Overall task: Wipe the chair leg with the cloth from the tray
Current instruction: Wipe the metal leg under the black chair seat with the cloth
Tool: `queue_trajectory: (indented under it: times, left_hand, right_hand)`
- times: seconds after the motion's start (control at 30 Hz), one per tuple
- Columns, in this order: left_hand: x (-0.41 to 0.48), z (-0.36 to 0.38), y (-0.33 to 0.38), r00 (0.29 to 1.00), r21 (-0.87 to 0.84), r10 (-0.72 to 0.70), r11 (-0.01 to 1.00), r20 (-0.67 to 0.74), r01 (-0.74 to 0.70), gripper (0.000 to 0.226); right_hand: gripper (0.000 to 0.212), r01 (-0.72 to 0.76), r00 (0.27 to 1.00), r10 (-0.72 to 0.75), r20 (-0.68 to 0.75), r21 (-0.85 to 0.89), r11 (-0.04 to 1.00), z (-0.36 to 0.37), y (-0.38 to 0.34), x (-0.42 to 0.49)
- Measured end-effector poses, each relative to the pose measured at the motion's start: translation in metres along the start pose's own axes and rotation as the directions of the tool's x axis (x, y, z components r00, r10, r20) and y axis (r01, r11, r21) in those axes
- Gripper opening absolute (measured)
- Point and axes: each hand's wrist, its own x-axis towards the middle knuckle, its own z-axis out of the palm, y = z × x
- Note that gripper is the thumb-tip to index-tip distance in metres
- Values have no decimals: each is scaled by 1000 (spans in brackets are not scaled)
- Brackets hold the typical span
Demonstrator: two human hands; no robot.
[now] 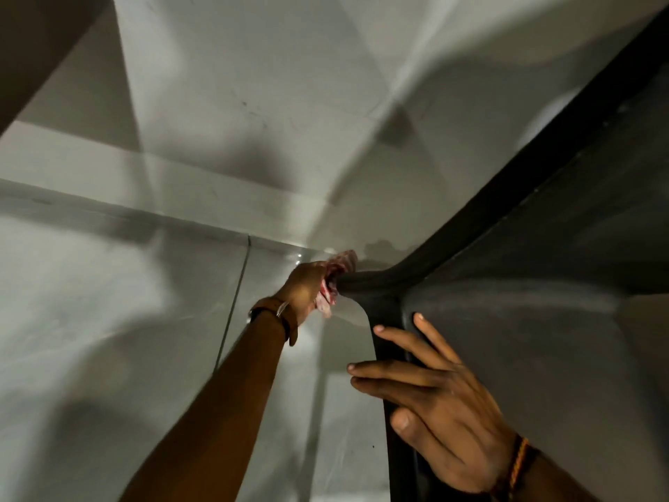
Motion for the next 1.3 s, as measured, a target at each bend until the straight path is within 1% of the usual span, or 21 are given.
queue_trajectory:
  times: [0.07, 0.1, 0.2, 0.27, 0.33, 0.37, 0.43, 0.5, 0.57, 0.63, 0.67, 0.73, 0.83, 0.93, 1.0, 1.03, 1.1, 1.13, 1.17, 1.27, 1.3]
  left_hand:
    - [26, -5, -6, 998, 9, -50, 999, -23, 50, 33]
    - [39, -10, -10, 997, 42, -78, 996, -21, 78, 31]
    - [76, -24, -30, 986, 189, -138, 970, -89, 153, 34]
    - [82, -26, -40, 984, 270, -85, 955, -154, 125, 28]
    - [72, -23, -43, 982, 358, -19, 930, -186, 86, 28]
    - [62, -20, -40, 983, 358, -1, 931, -181, 67, 29]
    - [40, -14, -28, 989, 306, 27, 952, -148, 19, 33]
    - [9, -6, -8, 995, 301, 82, 952, -64, -59, 32]
    - [-20, -2, 4, 986, 293, 156, 942, 54, -166, 31]
    - [-32, -2, 7, 976, 216, 188, 954, 108, -207, 29]
    - [-30, -4, 6, 978, 166, 179, 967, 105, -194, 29]
    - [-15, -2, 2, 992, 118, 116, 986, 53, -121, 30]
    - [21, -2, -9, 998, 133, 15, 991, -64, -6, 29]
    - [57, -15, -24, 993, 122, -51, 990, -102, 64, 28]
    - [81, -26, -35, 989, 121, -77, 988, -129, 92, 28]
    - [88, -29, -40, 989, 162, -66, 983, -133, 87, 27]
    - [94, -31, -47, 992, 301, -45, 950, -121, 80, 17]
    - [93, -30, -49, 992, 371, -10, 927, -123, 55, 12]
    - [92, -30, -53, 991, 406, 22, 913, -134, 35, 14]
    - [72, -30, -52, 988, 319, 62, 948, -142, -14, 29]
    - [60, -27, -46, 988, 317, 84, 948, -132, -38, 33]
  right_hand:
    - [67, 3, 1000, -3, -16, 6, 1000, -2, 0, 0]
    - [66, 8, 1000, -8, -15, 10, 1000, -2, -1, 0]
    - [65, 0, 1000, 1, -8, 25, 1000, 0, 1, 0]
    - [67, -13, 1000, 13, -5, 24, 1000, 0, 0, 1]
    - [72, -19, 1000, 19, -1, 14, 1000, -2, -4, 1]
    - [74, -25, 1000, 25, 6, 11, 1000, -3, -5, 1]
    - [76, -37, 999, 37, 15, 14, 999, -4, -7, 2]
    - [76, -47, 999, 47, 28, 16, 999, -6, -9, 3]
    - [77, -52, 998, 51, 38, 12, 999, -6, -10, 3]
    - [76, -49, 998, 49, 44, 6, 999, -6, -9, 3]
    - [76, -45, 998, 45, 41, 8, 999, -5, -8, 2]
    - [75, -35, 999, 34, 26, 8, 999, -3, -6, 2]
    - [73, -21, 1000, 21, -2, 6, 1000, 0, -4, 1]
    - [68, 0, 999, 2, -40, 38, 999, 4, 0, -2]
    - [68, 0, 998, 3, -56, 43, 999, 6, 4, -2]
    - [69, 2, 998, 0, -58, 41, 999, 6, 4, -1]
    - [69, 11, 998, -8, -58, 43, 999, 6, 4, 2]
    - [69, 5, 998, -2, -58, 47, 999, 5, 3, 3]
    - [70, -6, 998, 9, -57, 50, 999, 4, 2, 3]
    - [71, -20, 999, 21, -32, 40, 999, 1, -1, 1]
    - [70, -19, 999, 20, -29, 33, 999, 0, -2, 1]
